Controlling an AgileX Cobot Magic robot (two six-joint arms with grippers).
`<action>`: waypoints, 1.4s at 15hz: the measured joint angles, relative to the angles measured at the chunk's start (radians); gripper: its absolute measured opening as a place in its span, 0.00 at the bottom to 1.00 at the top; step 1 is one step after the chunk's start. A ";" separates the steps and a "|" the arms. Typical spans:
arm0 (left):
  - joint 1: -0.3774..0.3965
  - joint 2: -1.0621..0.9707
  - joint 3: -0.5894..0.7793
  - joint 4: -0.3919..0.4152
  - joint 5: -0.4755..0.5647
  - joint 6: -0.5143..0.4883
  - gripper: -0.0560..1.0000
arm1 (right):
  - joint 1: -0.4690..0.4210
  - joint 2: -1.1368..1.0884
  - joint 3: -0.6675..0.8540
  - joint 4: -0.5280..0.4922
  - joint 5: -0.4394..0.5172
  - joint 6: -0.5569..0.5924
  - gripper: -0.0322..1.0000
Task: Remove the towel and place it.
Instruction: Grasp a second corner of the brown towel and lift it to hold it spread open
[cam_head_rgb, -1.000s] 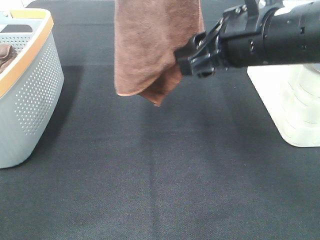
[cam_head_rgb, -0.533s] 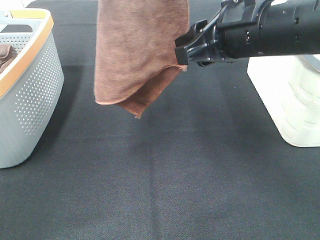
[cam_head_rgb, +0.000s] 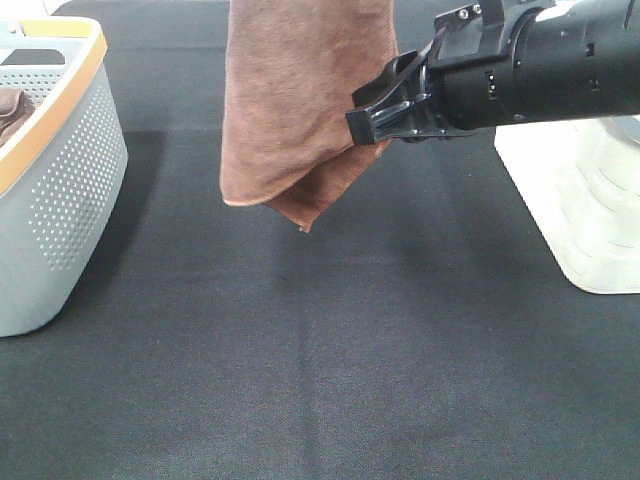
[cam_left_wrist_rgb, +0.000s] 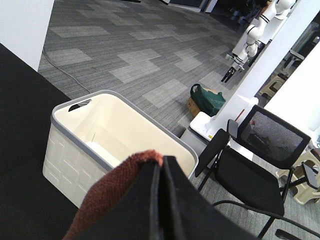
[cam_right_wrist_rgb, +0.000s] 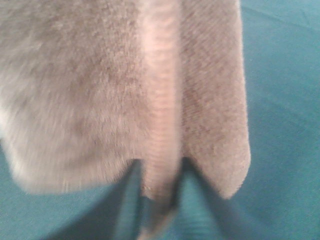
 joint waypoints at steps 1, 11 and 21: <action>0.000 0.001 0.000 -0.003 0.000 0.000 0.05 | 0.000 0.001 0.000 0.000 0.012 0.000 0.11; 0.000 0.001 0.000 0.362 -0.004 -0.107 0.05 | 0.000 0.001 -0.099 -0.070 0.313 0.030 0.03; 0.000 0.077 0.000 0.809 0.195 -0.364 0.05 | 0.000 0.001 -0.496 -0.901 0.741 0.755 0.03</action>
